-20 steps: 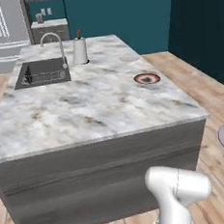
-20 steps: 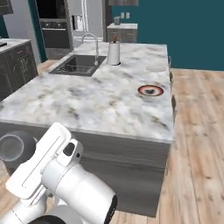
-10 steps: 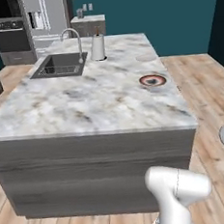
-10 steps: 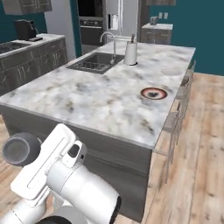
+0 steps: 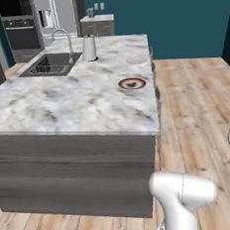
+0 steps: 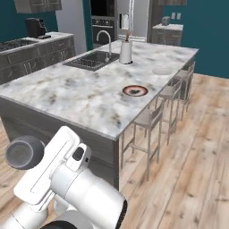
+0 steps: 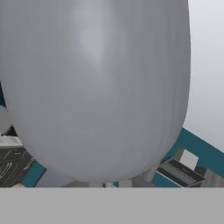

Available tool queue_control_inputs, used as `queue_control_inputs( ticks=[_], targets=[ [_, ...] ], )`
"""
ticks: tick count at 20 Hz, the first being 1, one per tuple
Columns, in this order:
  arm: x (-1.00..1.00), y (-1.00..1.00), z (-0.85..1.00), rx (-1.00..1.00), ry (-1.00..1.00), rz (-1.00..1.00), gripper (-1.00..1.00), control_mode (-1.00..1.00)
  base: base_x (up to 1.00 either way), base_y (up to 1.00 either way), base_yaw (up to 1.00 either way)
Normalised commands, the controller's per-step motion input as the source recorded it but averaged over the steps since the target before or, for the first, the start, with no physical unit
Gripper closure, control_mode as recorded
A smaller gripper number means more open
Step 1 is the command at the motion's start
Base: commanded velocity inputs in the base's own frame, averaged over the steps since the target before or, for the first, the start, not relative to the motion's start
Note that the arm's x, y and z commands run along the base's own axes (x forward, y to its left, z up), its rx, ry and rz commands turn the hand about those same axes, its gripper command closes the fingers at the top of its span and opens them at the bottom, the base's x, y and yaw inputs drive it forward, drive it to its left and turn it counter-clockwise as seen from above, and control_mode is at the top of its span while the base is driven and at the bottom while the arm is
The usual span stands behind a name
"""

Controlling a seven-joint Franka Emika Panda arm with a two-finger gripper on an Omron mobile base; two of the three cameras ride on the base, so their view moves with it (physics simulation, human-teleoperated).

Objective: Retrieve the wine glasses from the counter and place one next to each plate.

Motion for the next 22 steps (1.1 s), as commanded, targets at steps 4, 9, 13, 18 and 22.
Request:
queue_control_inputs(
  ticks=[4, 9, 13, 18, 22],
  targets=[
    [0.00, 0.00, 0.00, 0.00, 0.00, 0.00, 1.00, 1.00, 0.00, -1.00, 0.18],
    [0.00, 0.00, 0.00, 0.00, 0.00, 0.00, 1.00, 1.00, 0.41, -1.00, 0.25],
    [0.00, 0.00, 0.00, 0.00, 0.00, 0.00, 1.00, 1.00, 0.97, -0.99, 0.35],
    [0.00, 0.00, 0.00, 0.00, 0.00, 0.00, 1.00, 1.00, 1.00, -0.95, 0.33],
    [0.00, 0.00, 0.00, 0.00, 0.00, 0.00, 1.00, 1.00, 1.00, -1.00, 0.28]
  ],
)
